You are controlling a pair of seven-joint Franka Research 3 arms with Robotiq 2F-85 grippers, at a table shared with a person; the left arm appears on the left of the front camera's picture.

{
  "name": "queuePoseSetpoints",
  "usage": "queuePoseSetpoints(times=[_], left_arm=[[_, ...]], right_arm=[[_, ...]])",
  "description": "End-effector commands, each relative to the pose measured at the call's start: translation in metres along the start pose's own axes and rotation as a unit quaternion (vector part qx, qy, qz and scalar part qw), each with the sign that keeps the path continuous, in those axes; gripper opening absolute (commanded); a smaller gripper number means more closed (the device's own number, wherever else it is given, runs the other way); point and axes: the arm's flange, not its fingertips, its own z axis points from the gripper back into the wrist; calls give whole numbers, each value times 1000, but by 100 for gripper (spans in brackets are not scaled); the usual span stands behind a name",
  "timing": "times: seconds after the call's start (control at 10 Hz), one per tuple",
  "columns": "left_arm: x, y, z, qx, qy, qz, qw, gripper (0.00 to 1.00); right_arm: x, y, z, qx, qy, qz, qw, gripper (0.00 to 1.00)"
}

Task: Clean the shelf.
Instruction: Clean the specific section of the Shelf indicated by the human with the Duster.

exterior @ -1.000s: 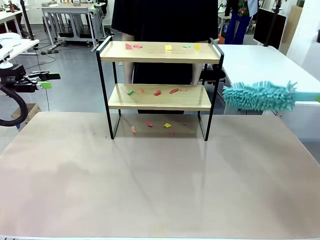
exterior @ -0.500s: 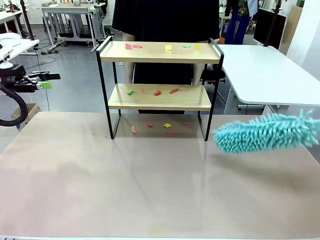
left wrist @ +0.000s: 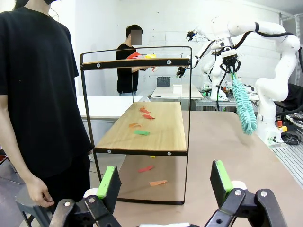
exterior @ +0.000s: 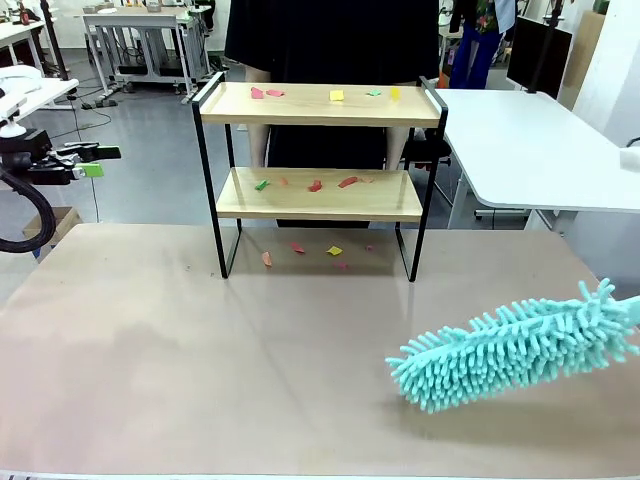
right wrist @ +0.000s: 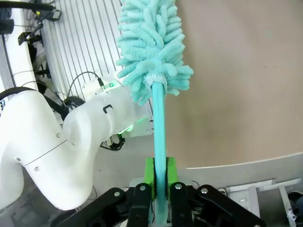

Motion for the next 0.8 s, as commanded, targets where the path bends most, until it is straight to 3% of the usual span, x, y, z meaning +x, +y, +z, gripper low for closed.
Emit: queuePoseSetpoints(times=[0.0,0.1,0.7], left_arm=[[2,-2,1,0,4,-7,1000,100],[2,-2,1,0,4,-7,1000,100],[2,-2,1,0,4,-7,1000,100]], right_arm=[[5,-1,-3,6,-17,7,1000,13],[0,0,0,0,0,0,1000,13],[0,0,0,0,0,0,1000,13]])
